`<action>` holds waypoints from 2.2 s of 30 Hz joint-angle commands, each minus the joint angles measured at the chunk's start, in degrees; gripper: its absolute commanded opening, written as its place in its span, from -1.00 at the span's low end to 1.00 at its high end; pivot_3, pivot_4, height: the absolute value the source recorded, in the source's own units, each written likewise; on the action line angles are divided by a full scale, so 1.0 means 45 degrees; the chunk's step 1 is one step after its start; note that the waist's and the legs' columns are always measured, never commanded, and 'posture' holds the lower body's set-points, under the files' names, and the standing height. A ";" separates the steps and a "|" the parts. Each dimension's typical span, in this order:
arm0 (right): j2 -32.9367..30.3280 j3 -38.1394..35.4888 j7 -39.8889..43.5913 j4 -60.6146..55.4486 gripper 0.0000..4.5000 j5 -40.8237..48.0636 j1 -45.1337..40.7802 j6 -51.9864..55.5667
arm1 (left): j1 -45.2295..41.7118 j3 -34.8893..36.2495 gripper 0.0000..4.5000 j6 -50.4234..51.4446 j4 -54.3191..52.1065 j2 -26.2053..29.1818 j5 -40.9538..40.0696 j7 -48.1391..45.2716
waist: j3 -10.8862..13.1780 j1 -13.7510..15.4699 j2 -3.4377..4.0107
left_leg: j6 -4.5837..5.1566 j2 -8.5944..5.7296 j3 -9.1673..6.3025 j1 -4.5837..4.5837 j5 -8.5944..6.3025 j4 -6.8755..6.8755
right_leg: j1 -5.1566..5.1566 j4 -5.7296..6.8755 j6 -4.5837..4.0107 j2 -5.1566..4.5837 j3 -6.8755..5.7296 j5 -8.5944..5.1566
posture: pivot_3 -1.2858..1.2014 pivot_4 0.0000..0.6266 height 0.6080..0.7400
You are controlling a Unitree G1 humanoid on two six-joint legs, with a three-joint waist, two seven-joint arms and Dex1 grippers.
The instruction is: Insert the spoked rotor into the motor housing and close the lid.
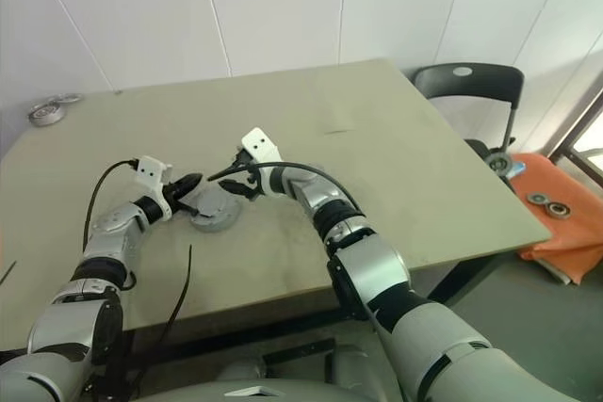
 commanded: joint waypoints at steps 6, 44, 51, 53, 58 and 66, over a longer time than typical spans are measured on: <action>0.0198 -0.0146 -0.0181 -0.0684 0.75 -0.0012 0.0120 -0.0042 | -0.0075 -0.0198 -1.00 0.0019 -0.0691 -0.0204 -0.0015 -0.0541 | 0.0000 0.0019 0.0000 | 0.0000 0.0000 0.0001 -0.0004 0.0000 -0.0001 | -0.0002 -0.0002 -0.0001 -0.0004 0.0002 0.0001 | 0.03 -1.00 1.00; 0.0201 -0.0071 -0.0477 -0.0651 0.75 -0.0236 0.0420 0.0213 | 0.3330 -0.1991 -1.00 0.4680 -0.7575 -0.0361 -0.0813 -0.3458 | 0.0001 0.0012 0.0008 | 0.0008 -0.0003 0.0016 -0.0005 -0.0004 -0.0016 | 0.0000 -0.0029 -0.0001 -0.0005 0.0026 0.0000 | 0.03 -1.00 1.00; 0.0202 -0.0052 -0.0450 -0.0629 0.75 -0.0255 0.0418 0.0189 | 0.3209 -0.1808 -1.00 0.4404 -0.7146 -0.0320 -0.0728 -0.3141 | 0.0001 0.0001 0.0009 | 0.0008 0.0000 0.0017 0.0000 -0.0004 -0.0014 | 0.0002 -0.0025 -0.0001 0.0003 0.0026 0.0000 | 0.03 -1.00 1.00; 0.0189 -0.0036 -0.0399 -0.0628 0.75 -0.0265 0.0432 0.0181 | 0.3147 -0.1734 -1.00 0.4260 -0.7023 -0.0323 -0.0691 -0.2947 | 0.0001 0.0003 0.0009 | 0.0008 0.0000 0.0017 0.0001 -0.0004 -0.0012 | 0.0002 -0.0024 -0.0001 0.0004 0.0026 0.0000 | 0.03 -1.00 1.00; 0.0149 -0.0054 -0.0110 -0.0684 0.75 -0.0214 0.0431 0.0195 | 0.2571 -0.0903 -1.00 0.3451 -0.6479 -0.0271 -0.0920 -0.1975 | 0.0002 -0.0006 0.0009 | 0.0008 0.0006 0.0016 0.0004 -0.0004 -0.0007 | 0.0003 -0.0019 -0.0001 0.0010 0.0026 0.0000 | 0.03 -1.00 1.00; 0.0262 -0.0014 -0.0075 -0.0559 0.75 -0.0280 0.0410 0.0139 | 0.2636 -0.0055 -1.00 0.3442 -0.6778 0.0127 -0.1658 -0.1710 | 0.0003 -0.0030 0.0010 | 0.0007 0.0016 0.0017 -0.0001 -0.0004 -0.0008 | -0.0004 -0.0016 -0.0004 0.0017 0.0025 0.0002 | 0.03 -1.00 1.00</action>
